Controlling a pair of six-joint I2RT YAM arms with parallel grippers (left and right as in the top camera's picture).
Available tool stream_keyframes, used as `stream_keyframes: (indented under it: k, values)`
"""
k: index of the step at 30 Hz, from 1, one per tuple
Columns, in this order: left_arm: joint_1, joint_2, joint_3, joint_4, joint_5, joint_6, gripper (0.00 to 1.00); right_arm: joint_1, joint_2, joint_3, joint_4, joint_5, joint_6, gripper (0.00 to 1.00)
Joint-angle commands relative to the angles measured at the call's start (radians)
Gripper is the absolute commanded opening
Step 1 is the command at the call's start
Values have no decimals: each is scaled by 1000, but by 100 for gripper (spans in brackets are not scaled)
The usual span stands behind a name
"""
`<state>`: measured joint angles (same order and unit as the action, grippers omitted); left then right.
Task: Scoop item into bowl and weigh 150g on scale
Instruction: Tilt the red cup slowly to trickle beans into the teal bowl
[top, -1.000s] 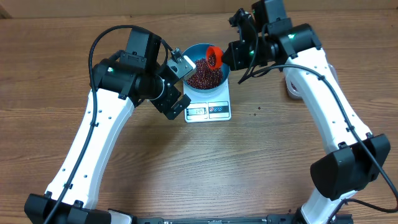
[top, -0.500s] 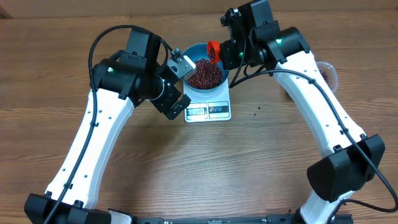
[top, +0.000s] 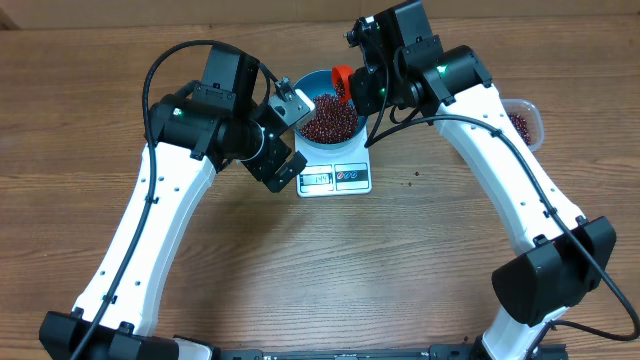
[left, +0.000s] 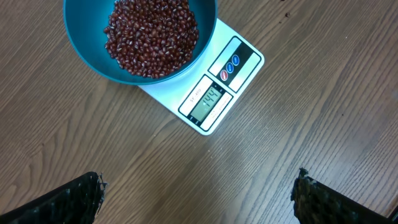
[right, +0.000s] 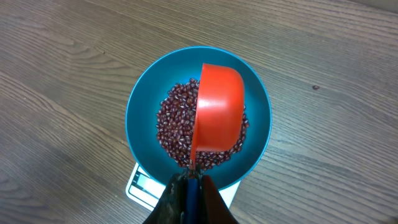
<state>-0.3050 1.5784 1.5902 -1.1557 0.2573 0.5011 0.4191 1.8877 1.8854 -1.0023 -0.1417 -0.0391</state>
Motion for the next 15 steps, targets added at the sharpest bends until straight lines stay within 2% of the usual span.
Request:
stream_keyframes:
  k: [1, 9, 15]
  values:
    - [3, 6, -6, 1, 1, 15, 100, 1, -40, 31, 10, 10, -21, 4]
    - [3, 6, -6, 1, 1, 15, 99, -2, -40, 31, 9, -107, -2, 4]
    - [3, 6, -6, 1, 1, 15, 99, -3, -40, 31, 10, -107, 32, 4]
